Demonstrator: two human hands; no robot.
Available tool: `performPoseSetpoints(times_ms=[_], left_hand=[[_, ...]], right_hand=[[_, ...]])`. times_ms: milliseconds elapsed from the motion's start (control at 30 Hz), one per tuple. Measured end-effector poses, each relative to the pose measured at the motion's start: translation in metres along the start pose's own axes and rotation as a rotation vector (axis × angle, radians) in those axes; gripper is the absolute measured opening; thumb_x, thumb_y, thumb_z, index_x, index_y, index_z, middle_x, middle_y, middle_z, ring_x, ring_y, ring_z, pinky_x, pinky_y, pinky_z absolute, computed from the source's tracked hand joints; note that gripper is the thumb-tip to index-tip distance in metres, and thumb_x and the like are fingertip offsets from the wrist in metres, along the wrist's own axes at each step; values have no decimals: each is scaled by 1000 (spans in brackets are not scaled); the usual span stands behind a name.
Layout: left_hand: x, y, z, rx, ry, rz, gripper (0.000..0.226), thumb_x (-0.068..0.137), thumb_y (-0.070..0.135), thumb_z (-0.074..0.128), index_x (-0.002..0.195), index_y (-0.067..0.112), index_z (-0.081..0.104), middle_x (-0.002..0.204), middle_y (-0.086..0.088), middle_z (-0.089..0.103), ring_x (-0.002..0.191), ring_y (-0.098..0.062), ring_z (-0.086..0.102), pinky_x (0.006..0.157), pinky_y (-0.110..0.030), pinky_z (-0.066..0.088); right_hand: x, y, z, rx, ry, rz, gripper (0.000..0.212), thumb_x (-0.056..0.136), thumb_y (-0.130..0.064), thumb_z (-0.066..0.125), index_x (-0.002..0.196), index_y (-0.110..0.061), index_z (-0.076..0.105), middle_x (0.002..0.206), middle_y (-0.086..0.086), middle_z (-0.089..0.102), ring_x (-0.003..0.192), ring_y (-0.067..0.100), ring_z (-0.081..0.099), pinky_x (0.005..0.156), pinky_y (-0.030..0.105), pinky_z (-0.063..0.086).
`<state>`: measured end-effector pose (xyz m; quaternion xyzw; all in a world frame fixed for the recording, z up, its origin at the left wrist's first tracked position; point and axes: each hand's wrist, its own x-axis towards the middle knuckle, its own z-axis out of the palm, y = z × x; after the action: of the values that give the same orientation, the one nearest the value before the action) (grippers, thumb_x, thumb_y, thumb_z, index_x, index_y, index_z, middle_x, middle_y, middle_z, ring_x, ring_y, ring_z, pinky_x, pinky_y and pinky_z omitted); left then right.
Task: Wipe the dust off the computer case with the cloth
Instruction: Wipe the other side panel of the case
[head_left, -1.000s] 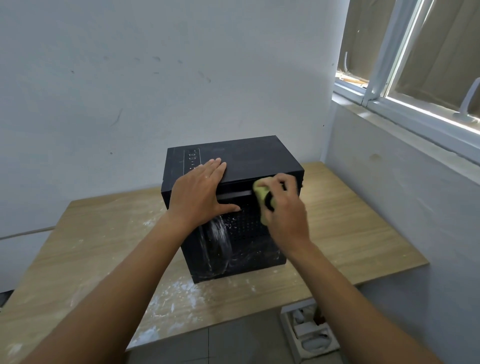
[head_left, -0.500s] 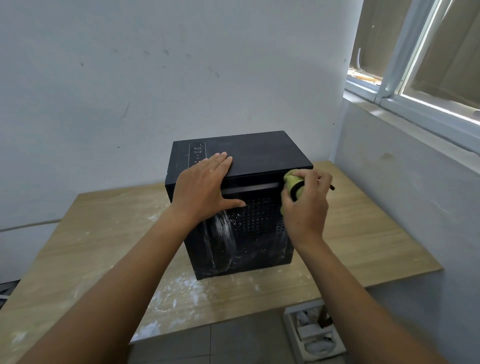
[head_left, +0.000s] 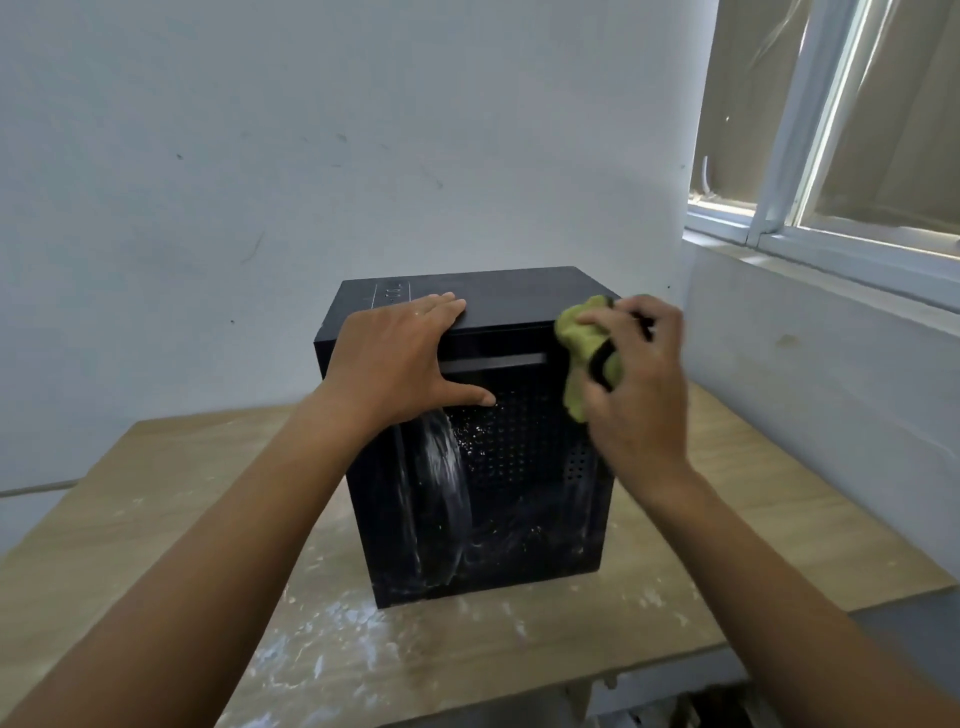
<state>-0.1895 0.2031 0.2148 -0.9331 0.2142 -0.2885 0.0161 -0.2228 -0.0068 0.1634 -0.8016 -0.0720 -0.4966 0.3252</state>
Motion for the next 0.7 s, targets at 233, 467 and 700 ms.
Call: performPoseSetpoints(times_ms=[233,467,700], left_hand=[[0,-1,3,60,16,14,106,58,90,51,144,28,41,145,13,49,122,-16,56,86,-32,45],[1,1,5,58,52,-6,102,51,92,39,130,30,55,118,9,68,103,-20,63,70,-29,35],[-8,8,0,84,47,-88,109,50,91,51,142,32,47,132,8,62,115,-21,60,87,-34,44]], right_hand=[[2,0,12,-6,62,-65,41,72,-9,72,110,-18,61,117,4,46,95,12,51,68,21,40],[-17,-35,45,-124,-65,-392,44,67,-18,82,107,-16,64,113,8,54,88,24,57,43,29,49],[-3,8,9,-145,-87,-340,39,73,-18,76,110,-22,63,116,5,52,86,26,59,54,30,49]])
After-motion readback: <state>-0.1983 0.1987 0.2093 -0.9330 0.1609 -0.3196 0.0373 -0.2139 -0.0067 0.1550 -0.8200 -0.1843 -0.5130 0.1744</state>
